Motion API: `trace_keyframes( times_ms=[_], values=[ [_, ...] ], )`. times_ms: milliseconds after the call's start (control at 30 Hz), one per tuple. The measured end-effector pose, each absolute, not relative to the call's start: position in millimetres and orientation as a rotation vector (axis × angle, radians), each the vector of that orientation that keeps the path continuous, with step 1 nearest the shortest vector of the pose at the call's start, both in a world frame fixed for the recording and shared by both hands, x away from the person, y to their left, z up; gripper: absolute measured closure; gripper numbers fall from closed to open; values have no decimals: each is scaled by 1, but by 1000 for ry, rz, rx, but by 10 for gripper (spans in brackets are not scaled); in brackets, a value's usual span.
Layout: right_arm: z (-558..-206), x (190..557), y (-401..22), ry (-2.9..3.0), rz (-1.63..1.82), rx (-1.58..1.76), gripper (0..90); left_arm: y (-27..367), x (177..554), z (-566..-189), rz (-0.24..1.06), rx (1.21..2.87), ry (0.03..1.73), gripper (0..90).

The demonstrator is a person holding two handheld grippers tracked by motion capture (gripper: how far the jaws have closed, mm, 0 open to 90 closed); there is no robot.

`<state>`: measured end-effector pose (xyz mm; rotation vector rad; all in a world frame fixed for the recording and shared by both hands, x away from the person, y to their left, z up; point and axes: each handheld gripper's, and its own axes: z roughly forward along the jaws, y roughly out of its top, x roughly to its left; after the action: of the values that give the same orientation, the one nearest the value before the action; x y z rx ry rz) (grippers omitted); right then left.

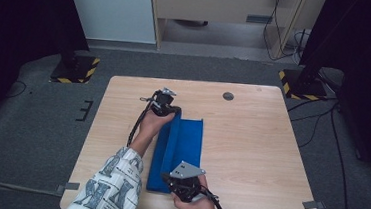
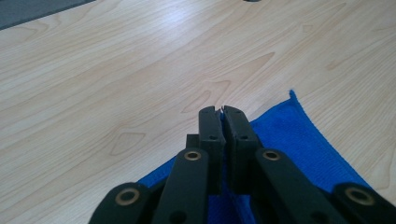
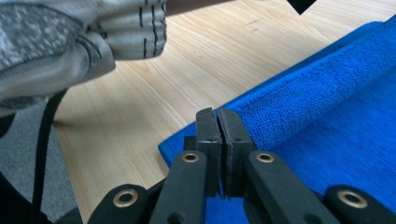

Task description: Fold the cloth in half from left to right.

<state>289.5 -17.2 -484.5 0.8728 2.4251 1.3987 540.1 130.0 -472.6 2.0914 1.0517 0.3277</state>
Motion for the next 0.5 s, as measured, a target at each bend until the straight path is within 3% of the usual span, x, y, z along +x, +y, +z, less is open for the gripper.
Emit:
trace_keyframes(
  times_ms=[500],
  values=[
    [-485, 284, -47, 2445, 1331, 875, 880, 104, 536, -478, 305, 2119, 1035, 862]
  ],
)
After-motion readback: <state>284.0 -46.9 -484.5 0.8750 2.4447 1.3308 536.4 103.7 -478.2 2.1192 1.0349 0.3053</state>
